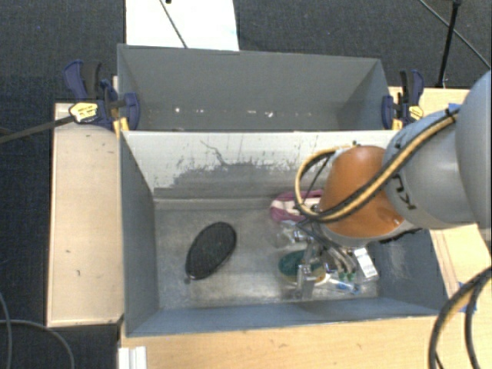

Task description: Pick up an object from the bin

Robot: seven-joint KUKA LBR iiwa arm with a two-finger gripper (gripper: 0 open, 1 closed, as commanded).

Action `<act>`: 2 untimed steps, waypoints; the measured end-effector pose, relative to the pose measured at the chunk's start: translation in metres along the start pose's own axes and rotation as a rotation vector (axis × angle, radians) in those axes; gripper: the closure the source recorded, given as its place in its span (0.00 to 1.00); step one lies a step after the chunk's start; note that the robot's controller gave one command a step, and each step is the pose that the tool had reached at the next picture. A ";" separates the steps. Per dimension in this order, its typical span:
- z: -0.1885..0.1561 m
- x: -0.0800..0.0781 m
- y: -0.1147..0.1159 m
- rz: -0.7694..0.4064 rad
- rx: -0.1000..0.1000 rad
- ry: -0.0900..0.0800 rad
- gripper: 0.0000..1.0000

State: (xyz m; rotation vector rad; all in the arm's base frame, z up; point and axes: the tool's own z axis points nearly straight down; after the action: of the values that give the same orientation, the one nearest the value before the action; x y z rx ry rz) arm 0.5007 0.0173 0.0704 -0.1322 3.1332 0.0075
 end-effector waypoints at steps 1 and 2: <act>0.000 0.001 -0.006 0.001 0.005 0.002 1.00; -0.097 -0.009 0.000 -0.078 0.005 -0.004 1.00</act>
Offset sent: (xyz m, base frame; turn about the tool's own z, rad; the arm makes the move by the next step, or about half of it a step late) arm 0.0000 0.0000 0.0000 0.0000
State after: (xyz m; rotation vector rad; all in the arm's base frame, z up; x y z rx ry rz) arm 0.5095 0.0177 0.1677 -0.2543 3.1209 -0.0006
